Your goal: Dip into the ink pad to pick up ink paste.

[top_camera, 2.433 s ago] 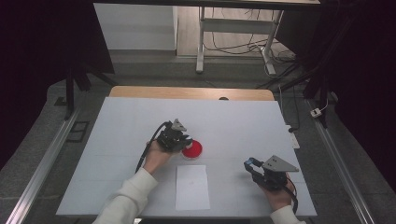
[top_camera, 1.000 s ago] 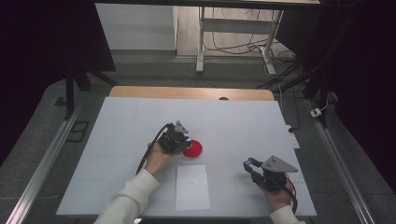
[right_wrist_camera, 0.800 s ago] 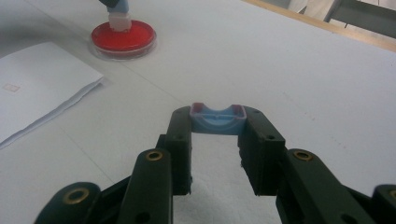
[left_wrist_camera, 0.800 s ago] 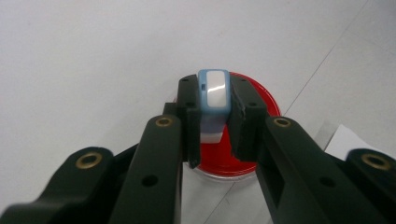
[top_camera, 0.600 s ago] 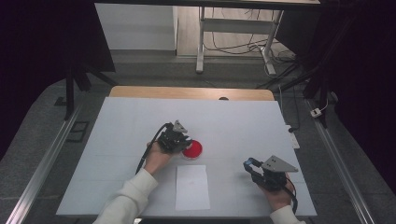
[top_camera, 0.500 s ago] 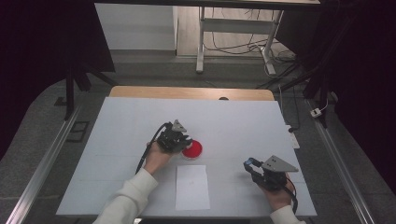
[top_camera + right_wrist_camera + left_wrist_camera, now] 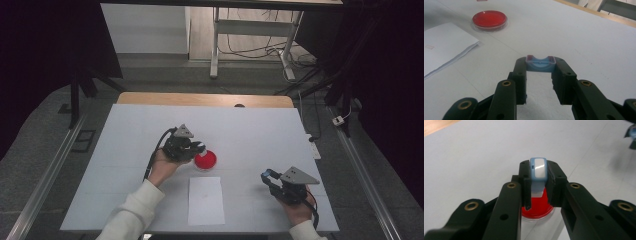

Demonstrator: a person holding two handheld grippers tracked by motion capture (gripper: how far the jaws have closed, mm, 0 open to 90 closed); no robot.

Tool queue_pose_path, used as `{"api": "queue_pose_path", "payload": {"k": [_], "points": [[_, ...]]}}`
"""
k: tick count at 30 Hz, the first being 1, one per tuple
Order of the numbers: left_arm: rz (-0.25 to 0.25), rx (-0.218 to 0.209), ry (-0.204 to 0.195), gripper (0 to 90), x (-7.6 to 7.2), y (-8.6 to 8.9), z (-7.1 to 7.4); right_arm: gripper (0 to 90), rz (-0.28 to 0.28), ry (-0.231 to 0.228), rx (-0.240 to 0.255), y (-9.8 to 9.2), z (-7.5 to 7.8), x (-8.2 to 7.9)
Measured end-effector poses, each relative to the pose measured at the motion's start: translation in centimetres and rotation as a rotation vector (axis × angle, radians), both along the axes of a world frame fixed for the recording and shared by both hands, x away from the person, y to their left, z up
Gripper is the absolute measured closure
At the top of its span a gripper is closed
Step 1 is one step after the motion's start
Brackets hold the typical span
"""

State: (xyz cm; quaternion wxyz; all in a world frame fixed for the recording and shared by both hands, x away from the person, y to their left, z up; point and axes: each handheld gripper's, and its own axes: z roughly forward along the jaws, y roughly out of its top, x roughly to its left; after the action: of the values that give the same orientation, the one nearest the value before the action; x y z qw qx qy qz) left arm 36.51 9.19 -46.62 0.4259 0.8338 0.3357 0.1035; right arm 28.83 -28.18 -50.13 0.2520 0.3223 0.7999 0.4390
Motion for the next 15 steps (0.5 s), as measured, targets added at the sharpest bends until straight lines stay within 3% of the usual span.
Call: {"api": "queue_pose_path", "payload": {"k": [15], "points": [[-0.073, -0.061, -0.003, 75.3, -1.7, 0.9, 1.6, 65.6, -0.007, 0.000, -0.002, -0.1, 0.0, 0.0]]}}
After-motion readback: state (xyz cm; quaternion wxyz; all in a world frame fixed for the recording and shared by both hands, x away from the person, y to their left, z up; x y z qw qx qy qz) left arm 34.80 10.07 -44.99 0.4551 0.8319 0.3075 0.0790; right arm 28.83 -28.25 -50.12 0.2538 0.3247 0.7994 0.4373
